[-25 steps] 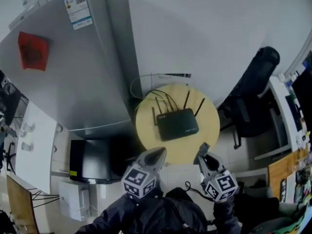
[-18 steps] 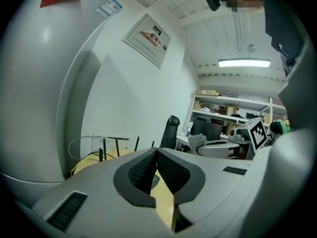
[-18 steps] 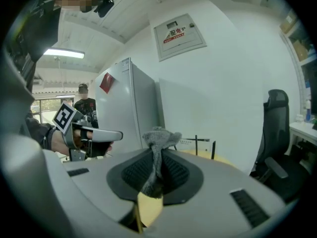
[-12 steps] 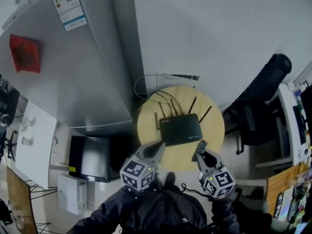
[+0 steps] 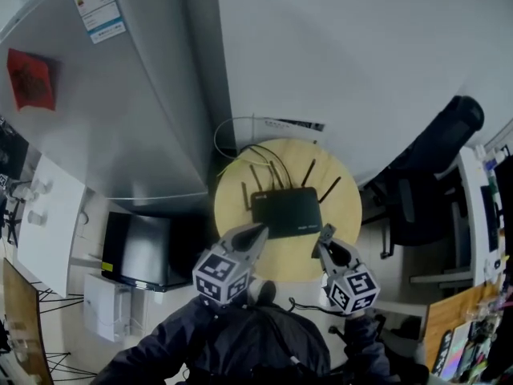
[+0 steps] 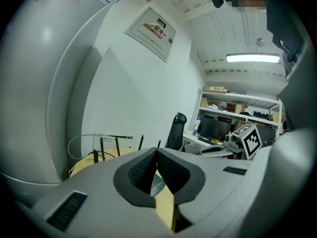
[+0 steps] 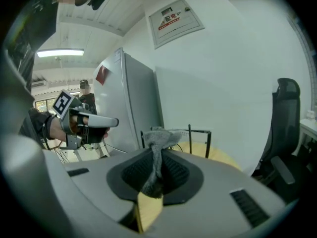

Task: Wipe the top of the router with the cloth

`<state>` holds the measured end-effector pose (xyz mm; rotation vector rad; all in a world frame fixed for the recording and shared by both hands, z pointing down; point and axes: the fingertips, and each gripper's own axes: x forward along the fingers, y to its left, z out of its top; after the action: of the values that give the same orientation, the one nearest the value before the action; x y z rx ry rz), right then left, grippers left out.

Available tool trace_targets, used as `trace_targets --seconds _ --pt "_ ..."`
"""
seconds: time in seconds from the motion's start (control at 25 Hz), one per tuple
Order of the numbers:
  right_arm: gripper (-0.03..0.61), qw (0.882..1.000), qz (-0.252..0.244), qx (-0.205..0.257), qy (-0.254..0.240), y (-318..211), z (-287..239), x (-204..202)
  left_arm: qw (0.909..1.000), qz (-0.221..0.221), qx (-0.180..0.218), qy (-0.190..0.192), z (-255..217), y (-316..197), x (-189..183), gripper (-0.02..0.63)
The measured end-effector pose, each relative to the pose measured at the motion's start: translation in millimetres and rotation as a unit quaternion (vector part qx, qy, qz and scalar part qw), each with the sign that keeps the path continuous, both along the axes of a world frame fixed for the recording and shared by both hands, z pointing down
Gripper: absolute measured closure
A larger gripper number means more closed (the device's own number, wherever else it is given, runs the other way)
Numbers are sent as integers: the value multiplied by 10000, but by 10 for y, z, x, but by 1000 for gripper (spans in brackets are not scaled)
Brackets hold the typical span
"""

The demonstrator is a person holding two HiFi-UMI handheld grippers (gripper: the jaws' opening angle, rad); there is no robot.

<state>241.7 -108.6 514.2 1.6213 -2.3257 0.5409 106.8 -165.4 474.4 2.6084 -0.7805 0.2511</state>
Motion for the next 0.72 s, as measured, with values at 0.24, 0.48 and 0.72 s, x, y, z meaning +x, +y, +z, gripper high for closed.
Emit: trace_targets --seconds 0.24,0.48,0.72 --pt "506 9973 -273 -447 515 -299 584 542 9998 143 -129 -109 199 -89 328 612" --pt "506 9822 -939 -1152 1147 -724 1354 992 9987 134 -402 -282 510 -215 594 612" --pt "506 9372 -1948 -2037 2055 -974 2148 1269 9968 40 -643 -481 827 -293 755 612"
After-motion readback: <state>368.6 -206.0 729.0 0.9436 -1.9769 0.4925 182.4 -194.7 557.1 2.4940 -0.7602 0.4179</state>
